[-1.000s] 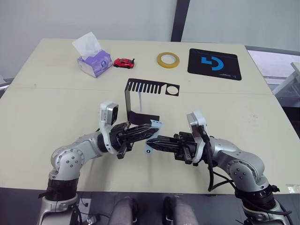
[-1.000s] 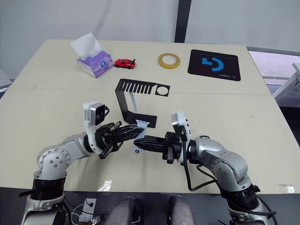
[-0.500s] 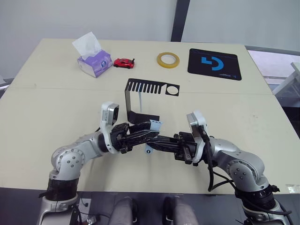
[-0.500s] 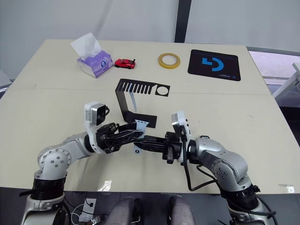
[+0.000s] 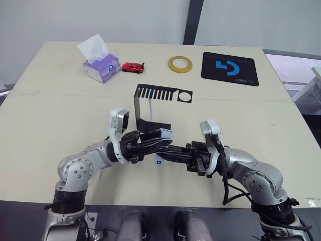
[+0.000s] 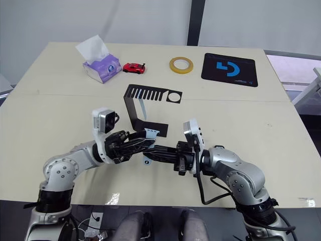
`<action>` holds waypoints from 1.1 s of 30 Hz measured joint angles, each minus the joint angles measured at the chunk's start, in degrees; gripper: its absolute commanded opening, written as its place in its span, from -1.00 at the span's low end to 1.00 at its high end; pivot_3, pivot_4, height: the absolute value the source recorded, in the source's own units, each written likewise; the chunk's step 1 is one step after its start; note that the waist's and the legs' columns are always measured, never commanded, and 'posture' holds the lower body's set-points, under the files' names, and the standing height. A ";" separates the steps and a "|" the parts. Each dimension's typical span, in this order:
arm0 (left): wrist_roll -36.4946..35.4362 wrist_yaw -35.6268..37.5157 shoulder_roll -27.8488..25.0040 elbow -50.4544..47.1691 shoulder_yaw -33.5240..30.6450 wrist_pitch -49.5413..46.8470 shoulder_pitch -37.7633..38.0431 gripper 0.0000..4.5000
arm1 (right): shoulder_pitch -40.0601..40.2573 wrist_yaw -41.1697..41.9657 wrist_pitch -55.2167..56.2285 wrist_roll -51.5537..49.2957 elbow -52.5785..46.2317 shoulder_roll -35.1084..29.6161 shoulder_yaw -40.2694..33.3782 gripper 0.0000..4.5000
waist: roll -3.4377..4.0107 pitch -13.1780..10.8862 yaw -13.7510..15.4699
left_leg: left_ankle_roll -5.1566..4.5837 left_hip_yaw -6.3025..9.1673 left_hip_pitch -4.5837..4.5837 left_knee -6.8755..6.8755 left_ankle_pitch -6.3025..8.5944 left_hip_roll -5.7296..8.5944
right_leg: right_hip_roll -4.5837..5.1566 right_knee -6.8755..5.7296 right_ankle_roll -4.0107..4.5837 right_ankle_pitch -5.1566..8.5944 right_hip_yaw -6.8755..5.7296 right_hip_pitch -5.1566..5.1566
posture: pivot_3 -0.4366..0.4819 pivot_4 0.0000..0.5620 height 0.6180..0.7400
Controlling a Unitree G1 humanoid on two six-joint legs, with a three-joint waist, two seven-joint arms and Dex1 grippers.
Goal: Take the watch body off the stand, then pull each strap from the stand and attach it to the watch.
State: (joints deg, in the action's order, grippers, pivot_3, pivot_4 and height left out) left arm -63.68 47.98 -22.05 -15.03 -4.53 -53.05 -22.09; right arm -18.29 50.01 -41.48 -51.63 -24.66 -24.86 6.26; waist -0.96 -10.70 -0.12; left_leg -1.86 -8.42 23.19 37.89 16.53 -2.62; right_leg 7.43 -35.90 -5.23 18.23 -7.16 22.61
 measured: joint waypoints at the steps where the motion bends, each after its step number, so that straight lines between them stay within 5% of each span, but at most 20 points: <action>1: 0.00 -0.04 0.14 0.03 0.00 0.00 -0.03 0.10 | 0.00 0.00 0.00 0.03 0.00 0.00 0.00 -1.00 | 0.00 0.00 0.00 | 0.00 0.00 0.00 0.00 0.00 0.00 | 0.00 0.00 0.00 0.00 0.00 0.00 | -0.05 -0.47 1.00; 8: 0.03 -0.21 0.62 0.18 0.10 0.00 -0.18 0.10 | 0.00 -0.04 0.04 0.20 0.00 0.05 0.00 -1.00 | 0.00 0.00 -0.01 | 0.00 0.00 0.00 0.00 0.00 -0.01 | 0.00 0.00 0.00 0.00 0.00 0.00 | -0.05 -0.47 1.00; 11: 0.19 -0.21 0.58 0.18 0.11 0.00 -0.18 -0.18 | 0.00 -0.04 0.05 0.25 0.00 0.05 0.01 -1.00 | 0.00 0.00 -0.01 | 0.00 0.00 0.00 0.00 0.00 0.00 | 0.00 0.00 0.00 0.00 0.00 0.00 | -0.05 -0.47 1.00; 16: 1.01 -0.21 0.54 0.20 0.18 0.02 -0.18 -0.97 | 0.01 -0.04 0.08 0.52 0.00 0.05 0.00 -1.00 | 0.00 0.00 0.00 | 0.00 0.00 0.00 0.00 0.00 0.00 | 0.00 0.00 0.00 0.00 0.00 0.00 | -0.05 -0.47 1.00; 26: 1.21 -0.50 0.66 0.21 0.17 -0.01 -0.17 -0.97 | 0.49 -0.52 1.07 1.70 -0.08 0.09 0.03 -1.00 | 0.00 0.00 0.00 | 0.00 0.00 0.00 0.00 0.00 0.00 | 0.00 0.00 0.00 0.00 0.00 0.00 | -0.05 -0.47 1.00; 33: 3.13 -0.24 -0.67 -1.13 -0.33 3.87 -0.45 -1.00 | 2.92 -2.86 1.69 5.56 -1.43 -3.94 -1.35 0.25 | 0.00 0.00 0.09 | 0.00 0.00 0.01 0.00 0.00 0.02 | 0.02 0.02 0.00 0.00 0.00 0.00 | -0.05 -0.47 1.00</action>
State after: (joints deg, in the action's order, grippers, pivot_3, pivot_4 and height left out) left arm -60.56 47.74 -22.72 -16.16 -4.86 -49.18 -22.54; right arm -15.37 47.15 -39.79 -46.07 -26.09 -28.79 4.91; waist -0.96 -10.70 -0.03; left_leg -1.86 -8.43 23.20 37.89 16.53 -2.60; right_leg 7.45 -35.88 -5.23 18.23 -7.16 22.60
